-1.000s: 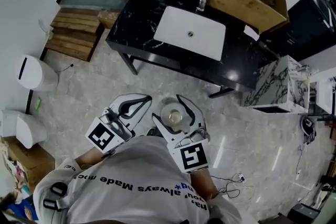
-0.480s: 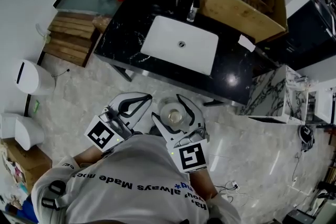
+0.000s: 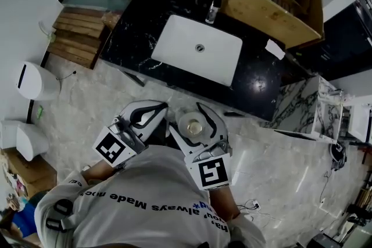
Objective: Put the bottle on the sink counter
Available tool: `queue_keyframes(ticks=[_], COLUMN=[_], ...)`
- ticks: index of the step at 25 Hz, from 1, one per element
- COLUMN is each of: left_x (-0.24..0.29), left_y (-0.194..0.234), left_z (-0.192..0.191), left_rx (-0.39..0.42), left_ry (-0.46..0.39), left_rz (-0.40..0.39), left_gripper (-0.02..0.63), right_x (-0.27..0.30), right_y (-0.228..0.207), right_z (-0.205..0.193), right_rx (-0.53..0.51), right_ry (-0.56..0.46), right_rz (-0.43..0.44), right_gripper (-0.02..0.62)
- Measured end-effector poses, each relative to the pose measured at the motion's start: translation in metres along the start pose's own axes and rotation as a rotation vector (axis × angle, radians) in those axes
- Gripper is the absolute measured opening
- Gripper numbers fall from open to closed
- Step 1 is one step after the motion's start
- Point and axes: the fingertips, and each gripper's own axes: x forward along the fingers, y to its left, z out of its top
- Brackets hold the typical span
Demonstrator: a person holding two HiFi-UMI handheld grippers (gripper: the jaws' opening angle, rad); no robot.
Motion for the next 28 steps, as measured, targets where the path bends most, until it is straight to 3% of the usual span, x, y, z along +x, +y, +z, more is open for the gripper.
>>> queue_keyframes(ticks=[11,28], left_x=[0.020,0.039], left_y=[0.047,0.206], left_z=[0.004,0.009], left_rx=[-0.002,-0.019], left_ry=[-0.026,-0.033], left_rz=[0.010,-0.011], left_gripper=[0.002,0.002], right_x=[0.042,0.187], right_y=[-0.026,-0.077], right_z=[0.012,0.056], right_rx=[-0.006,-0.023], right_ry=[-0.007,0.037], right_rz=[0.005,-0.015], right_gripper=[0.336,0.336])
